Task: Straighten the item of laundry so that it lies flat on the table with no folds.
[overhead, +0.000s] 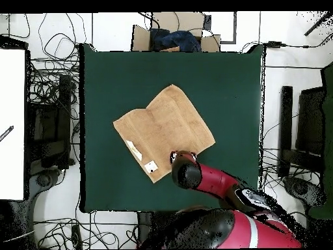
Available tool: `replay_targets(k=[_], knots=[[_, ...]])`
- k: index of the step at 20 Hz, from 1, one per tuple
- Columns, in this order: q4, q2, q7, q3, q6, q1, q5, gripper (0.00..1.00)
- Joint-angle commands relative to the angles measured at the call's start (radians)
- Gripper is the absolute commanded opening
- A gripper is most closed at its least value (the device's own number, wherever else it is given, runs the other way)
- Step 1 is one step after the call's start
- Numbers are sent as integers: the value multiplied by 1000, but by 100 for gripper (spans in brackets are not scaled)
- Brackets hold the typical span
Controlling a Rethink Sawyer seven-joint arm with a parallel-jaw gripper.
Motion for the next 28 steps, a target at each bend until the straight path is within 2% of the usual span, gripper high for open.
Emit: replay_targets(k=[1, 11, 15, 20, 28], knots=[[127, 87, 150, -87, 93, -26, -44, 100], [144, 68, 153, -88, 68, -28, -37, 100], [95, 1, 173, -30, 1, -18, -17, 100], [22, -129, 137, 34, 177, 1, 48, 100], [-24, -230, 120, 88, 365, -4, 95, 100]])
